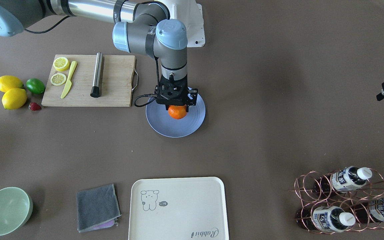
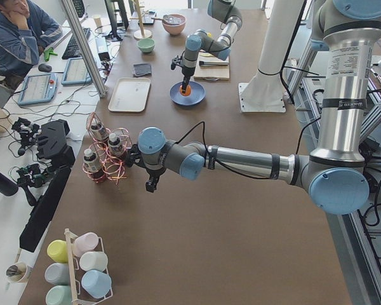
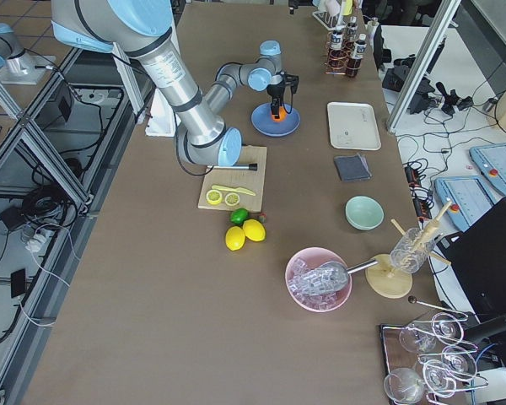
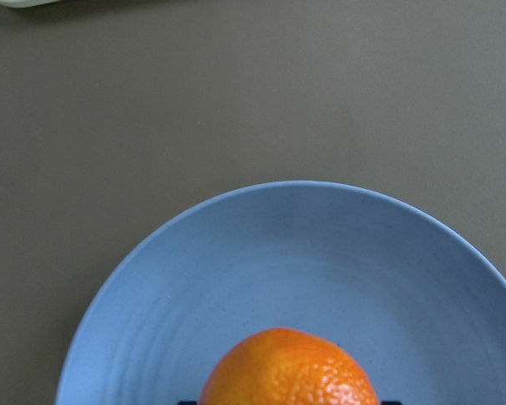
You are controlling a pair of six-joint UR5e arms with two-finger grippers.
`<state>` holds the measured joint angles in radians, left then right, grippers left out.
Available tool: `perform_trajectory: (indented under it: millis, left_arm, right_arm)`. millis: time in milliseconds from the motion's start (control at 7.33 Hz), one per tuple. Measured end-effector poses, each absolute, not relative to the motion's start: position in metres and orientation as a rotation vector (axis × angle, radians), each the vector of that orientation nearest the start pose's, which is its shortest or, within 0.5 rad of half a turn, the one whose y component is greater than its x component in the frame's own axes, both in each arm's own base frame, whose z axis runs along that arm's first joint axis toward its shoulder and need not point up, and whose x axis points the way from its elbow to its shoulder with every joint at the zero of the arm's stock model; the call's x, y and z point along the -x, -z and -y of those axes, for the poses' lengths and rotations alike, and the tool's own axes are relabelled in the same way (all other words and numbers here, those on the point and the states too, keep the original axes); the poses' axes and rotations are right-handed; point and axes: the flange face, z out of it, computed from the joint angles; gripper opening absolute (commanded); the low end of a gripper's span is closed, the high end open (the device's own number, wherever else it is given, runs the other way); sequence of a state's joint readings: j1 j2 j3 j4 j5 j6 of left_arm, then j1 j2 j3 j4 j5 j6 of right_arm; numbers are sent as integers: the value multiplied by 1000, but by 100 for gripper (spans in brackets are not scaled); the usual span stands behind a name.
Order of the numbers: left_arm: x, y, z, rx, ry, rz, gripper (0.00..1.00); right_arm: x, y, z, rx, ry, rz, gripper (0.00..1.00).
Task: Pick orange to plate
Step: 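Carry the orange with the right gripper and lower it onto the blue plate, then open the right gripper and lift it away from the plate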
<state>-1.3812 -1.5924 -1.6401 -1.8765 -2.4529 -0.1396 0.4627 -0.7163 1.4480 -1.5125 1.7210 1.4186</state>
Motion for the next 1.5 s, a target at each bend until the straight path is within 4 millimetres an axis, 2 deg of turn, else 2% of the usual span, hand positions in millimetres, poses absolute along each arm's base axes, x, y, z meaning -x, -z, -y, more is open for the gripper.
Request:
perform_trajectory:
  millis: [136,273,409,545,818,955,1091,1227,1364,1500]
  left_arm:
    - [-42,-572,518,-223,-221,-920,98]
    - [-42,-572,518,-223,-222,-920,98]
    - [-42,-572,517,-223,-221,-920,98]
    - [-42,-572,517,-222,-221,-920,98]
    - [-42,-573,518,-221,-222,-919,98]
    - [-42,-572,519,-218,-219,-918,98]
    - [-42,-570,521,-212,-213,-917,98]
    - [-37,-570,523,-212,-202,-913,98]
    - [-29,-571,524,-219,-192,-907,98]
    - [-20,-573,524,-230,-198,-900,98]
  right_arm:
    - [624,-182,440,-100,-231,789,0]
    - [626,-183,439,-97,-228,786,23]
    - [627,-184,438,-97,-226,785,84]
    - [628,-186,437,-98,-225,783,100]
    - [627,-184,437,-116,-220,787,100]
    - [614,-175,446,-133,-220,806,100]
    - [587,-166,466,-139,-228,830,100]
    - [551,-170,494,-131,-222,841,100]
    - [501,-196,520,-138,-181,832,100]
    - [441,-235,537,-153,-116,818,100]
